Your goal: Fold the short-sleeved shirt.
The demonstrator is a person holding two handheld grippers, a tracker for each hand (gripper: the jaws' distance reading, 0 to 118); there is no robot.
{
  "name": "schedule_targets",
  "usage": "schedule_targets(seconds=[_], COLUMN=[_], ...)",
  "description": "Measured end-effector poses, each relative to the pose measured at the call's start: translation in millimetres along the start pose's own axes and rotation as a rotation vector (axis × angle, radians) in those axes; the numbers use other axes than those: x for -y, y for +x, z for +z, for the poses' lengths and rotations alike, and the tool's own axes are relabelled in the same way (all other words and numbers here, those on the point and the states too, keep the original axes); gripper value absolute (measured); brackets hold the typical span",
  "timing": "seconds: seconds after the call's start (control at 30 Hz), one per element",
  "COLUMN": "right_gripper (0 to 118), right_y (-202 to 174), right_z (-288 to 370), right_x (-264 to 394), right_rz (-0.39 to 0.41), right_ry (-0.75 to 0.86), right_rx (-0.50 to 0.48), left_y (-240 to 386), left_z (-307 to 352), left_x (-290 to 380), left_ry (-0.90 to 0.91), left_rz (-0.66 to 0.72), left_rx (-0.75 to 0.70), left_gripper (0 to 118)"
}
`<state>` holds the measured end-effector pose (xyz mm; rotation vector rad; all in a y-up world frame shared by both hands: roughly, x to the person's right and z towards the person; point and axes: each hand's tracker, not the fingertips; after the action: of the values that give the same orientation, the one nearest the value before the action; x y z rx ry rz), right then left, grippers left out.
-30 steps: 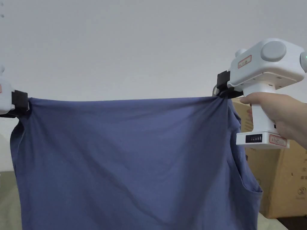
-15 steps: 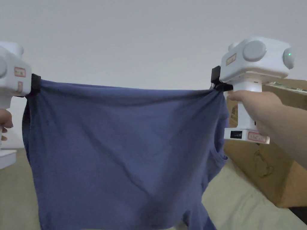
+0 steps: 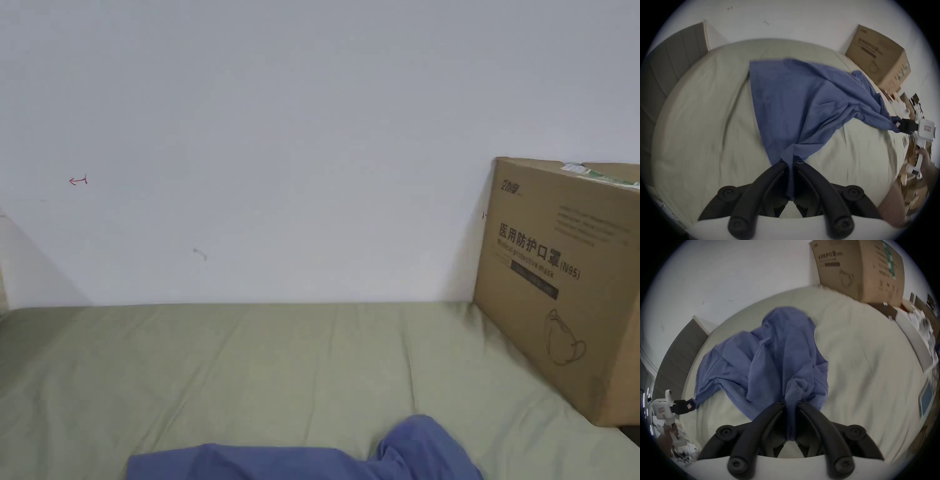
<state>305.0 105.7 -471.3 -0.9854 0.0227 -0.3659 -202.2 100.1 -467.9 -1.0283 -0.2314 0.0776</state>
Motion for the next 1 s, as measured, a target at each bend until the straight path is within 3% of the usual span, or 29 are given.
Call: schedule_targets(seconds=[0.03, 0.13, 0.17, 0.27, 0.3, 0.43, 0.47, 0.5, 0.53, 0.57, 0.6, 0.67, 0.77, 0.87, 0.9, 0.93, 0.97, 1.0], right_gripper=[6, 6, 6, 6, 6, 6, 7, 14, 32, 78, 100, 103, 103, 102, 99, 88, 45, 45], right_y=[8.1, 16.5, 14.3, 22.9, 27.0, 35.0, 35.9, 35.8, 32.8, 30.9, 29.3, 20.2, -2.2, -19.9, -25.2, -29.3, -32.4, -36.6], right_z=[16.7, 65.8, 83.7, 107.9, 111.6, 116.1, 113.7, 113.0, 114.9, 117.5, 118.2, 135.7, 165.3, 199.4, 211.8, 221.7, 228.8, 236.7], right_x=[22.8, 77.7, 86.7, 115.8, 126.7, 138.5, 135.2, 133.3, 129.2, 126.1, 119.2, 112.5, 98.2, 86.8, 85.6, 86.0, 87.9, 90.9], right_rz=[0.002, 0.112, 0.214, 0.112, 0.010, -0.010, -0.014, -0.032, -0.056, -0.085, -0.094, -0.077, 0.047, 0.063, 0.057, 0.058, 0.077, 0.102], right_ry=[0.006, -0.008, 0.158, 0.041, -0.093, -0.062, -0.056, -0.044, -0.027, -0.007, 0.003, 0.104, 0.225, 0.377, 0.435, 0.482, 0.523, 0.589], right_rx=[0.013, 0.045, -0.008, -0.053, -0.048, -0.054, -0.056, -0.057, -0.055, -0.036, -0.024, 0.011, 0.100, 0.063, 0.035, -0.017, -0.077, -0.133], left_y=[-2.0, -8.8, -11.6, -19.4, -22.4, -27.7, -29.1, -30.2, -28.1, -27.7, -27.1, -24.5, -14.9, 2.0, 9.5, 15.9, 21.6, 28.8], left_z=[8.1, 49.6, 61.1, 87.5, 93.2, 102.9, 103.6, 104.9, 106.6, 108.0, 113.4, 129.9, 155.6, 188.9, 199.2, 207.6, 214.4, 219.3], left_x=[19.3, 71.3, 82.7, 107.0, 113.2, 124.8, 123.4, 121.1, 118.8, 116.9, 113.8, 106.9, 91.4, 77.2, 73.6, 72.2, 71.3, 70.8], left_ry=[-0.021, -0.002, -0.010, -0.062, -0.069, -0.048, -0.033, -0.018, 0.003, 0.019, 0.044, 0.134, 0.227, 0.387, 0.448, 0.511, 0.569, 0.638], left_rz=[-0.015, 0.001, 0.017, 0.099, 0.113, 0.128, 0.135, 0.148, 0.167, 0.183, 0.200, 0.233, 0.269, 0.285, 0.291, 0.290, 0.276, 0.240], left_rx=[0.021, 0.037, 0.039, 0.061, 0.059, 0.065, 0.071, 0.072, 0.058, 0.046, 0.055, 0.105, 0.119, 0.162, 0.153, 0.147, 0.140, 0.123], left_gripper=[2, 2, 2, 2, 2, 3, 11, 36, 76, 107, 108, 107, 107, 106, 100, 80, 32, 18])
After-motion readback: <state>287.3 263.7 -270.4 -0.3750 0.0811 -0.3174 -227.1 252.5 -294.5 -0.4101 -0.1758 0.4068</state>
